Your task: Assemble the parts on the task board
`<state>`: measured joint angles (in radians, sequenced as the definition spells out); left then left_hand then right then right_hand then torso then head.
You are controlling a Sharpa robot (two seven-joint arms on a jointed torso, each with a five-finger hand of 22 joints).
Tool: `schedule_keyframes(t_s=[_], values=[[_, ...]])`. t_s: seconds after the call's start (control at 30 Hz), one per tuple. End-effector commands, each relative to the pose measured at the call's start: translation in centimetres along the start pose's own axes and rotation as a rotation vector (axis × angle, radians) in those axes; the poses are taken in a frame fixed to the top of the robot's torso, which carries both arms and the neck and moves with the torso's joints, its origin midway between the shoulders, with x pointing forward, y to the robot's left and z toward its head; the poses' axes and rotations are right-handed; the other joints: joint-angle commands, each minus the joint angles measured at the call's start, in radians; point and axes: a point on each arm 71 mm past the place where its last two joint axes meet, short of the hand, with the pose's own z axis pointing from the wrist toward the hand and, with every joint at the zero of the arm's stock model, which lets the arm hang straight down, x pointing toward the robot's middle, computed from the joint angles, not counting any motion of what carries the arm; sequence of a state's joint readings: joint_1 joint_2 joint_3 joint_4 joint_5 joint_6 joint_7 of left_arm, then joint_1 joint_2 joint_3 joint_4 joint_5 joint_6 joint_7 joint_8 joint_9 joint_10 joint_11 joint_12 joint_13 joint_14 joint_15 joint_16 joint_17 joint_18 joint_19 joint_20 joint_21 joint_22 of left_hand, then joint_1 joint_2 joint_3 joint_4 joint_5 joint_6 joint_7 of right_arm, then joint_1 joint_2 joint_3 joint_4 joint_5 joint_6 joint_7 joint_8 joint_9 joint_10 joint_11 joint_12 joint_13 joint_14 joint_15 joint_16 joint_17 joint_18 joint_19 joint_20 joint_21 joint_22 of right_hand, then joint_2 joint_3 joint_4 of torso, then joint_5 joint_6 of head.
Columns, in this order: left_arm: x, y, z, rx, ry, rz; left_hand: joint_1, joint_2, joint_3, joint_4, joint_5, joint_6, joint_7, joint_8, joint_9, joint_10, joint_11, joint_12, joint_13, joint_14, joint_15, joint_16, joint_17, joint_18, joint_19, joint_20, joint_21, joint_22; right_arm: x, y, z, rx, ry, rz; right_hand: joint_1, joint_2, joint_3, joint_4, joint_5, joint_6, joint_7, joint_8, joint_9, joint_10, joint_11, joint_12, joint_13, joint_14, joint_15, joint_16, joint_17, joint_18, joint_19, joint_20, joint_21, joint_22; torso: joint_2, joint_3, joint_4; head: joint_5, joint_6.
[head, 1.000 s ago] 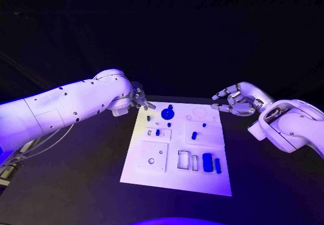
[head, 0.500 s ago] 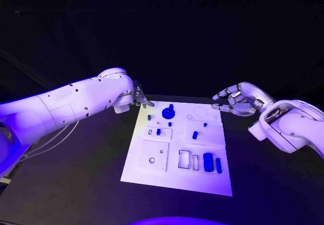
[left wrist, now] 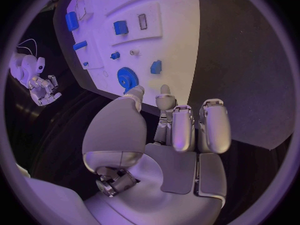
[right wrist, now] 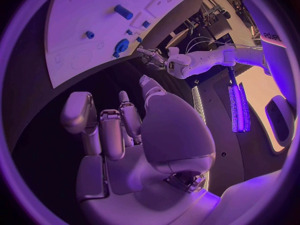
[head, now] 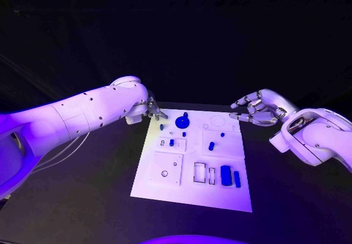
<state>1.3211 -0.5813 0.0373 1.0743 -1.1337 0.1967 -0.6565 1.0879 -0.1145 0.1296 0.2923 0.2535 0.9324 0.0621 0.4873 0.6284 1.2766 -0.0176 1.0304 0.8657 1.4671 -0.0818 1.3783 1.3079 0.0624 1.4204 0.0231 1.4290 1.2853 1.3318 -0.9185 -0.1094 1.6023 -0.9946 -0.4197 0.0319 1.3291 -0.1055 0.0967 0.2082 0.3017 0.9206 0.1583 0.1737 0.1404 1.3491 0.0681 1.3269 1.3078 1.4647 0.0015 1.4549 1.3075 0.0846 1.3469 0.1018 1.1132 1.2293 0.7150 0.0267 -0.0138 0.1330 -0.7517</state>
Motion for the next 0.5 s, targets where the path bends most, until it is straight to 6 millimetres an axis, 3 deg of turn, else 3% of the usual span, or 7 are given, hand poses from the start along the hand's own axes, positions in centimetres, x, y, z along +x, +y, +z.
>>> schedule_keyframes(t_s=[0.03, 0.5], values=[[0.34, -0.22, 0.06, 0.010, 0.035, 0.036, -0.002, 0.006, -0.005, 0.000, 0.000, 0.006, -0.002, -0.004, -0.001, -0.006, 0.005, 0.001, -0.002, 0.045, 0.008, -0.006, 0.027, -0.001, 0.000, 0.005, -0.002, 0.001, 0.07, 0.05, 0.04, -0.005, 0.004, -0.008, -0.008, 0.002, -0.006, 0.000, 0.005, -0.005, -0.003, 0.005, -0.001, -0.004, 0.002, -0.002, 0.010, 0.061, -0.007, -0.004, 0.081, 0.015, -0.003, -0.001, -0.002, 0.000, -0.001, 0.0000, 0.0006, 0.000, -0.003], [1.23, -0.34, 0.30, 0.011, 0.077, 0.056, 0.003, 0.007, -0.012, -0.002, 0.000, 0.009, -0.003, -0.004, -0.004, -0.006, 0.004, 0.001, -0.003, 0.045, 0.008, -0.006, 0.027, -0.001, 0.002, 0.005, -0.001, 0.003, 0.14, 0.11, 0.08, -0.007, 0.006, -0.008, -0.008, 0.002, -0.006, 0.000, 0.005, -0.005, -0.003, 0.005, -0.001, -0.004, 0.002, -0.002, 0.010, 0.061, -0.007, -0.004, 0.081, 0.015, -0.003, -0.001, -0.002, 0.000, 0.000, 0.0004, 0.0005, -0.001, -0.006]])
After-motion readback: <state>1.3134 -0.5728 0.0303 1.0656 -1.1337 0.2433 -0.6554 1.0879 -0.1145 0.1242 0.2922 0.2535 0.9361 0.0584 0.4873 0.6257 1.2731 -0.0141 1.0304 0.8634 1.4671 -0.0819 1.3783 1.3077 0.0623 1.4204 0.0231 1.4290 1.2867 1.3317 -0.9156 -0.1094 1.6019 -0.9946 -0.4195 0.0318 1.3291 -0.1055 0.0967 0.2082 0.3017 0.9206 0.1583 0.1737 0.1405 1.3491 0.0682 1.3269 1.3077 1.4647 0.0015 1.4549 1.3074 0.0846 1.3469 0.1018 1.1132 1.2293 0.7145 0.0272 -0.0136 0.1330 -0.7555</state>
